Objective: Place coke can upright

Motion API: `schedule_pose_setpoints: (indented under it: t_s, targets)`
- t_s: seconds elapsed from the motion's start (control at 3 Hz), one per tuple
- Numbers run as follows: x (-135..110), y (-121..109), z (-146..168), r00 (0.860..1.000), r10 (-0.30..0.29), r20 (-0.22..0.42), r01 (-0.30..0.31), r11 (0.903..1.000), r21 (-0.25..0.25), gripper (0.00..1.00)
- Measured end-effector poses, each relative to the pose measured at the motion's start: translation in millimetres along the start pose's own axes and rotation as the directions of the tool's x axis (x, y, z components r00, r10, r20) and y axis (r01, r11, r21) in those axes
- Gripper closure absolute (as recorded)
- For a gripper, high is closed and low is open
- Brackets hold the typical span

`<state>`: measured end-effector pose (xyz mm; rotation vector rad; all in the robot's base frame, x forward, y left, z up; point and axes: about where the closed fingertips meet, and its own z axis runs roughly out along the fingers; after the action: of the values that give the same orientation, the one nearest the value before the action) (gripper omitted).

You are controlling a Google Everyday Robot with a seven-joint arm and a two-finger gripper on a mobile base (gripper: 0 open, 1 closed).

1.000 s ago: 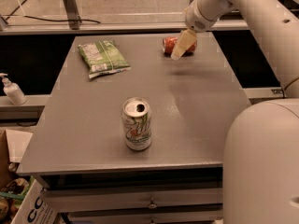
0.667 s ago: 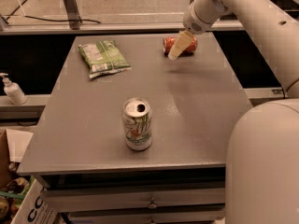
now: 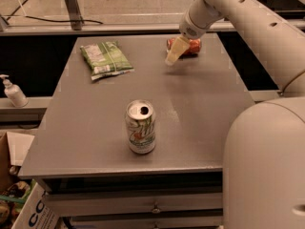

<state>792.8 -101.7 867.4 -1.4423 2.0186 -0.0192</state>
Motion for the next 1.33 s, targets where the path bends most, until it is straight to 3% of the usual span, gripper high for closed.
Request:
schedule_pose_setpoints:
  t_s: [0.67,1.33]
  targets:
    - [-4,0,13,1.0,0.006,-0.001,-0.006,0.9982,-0.06,0.0]
    - [8,-10,20,1.0,0.028,-0.004,-0.028,0.9958,-0.087,0.41]
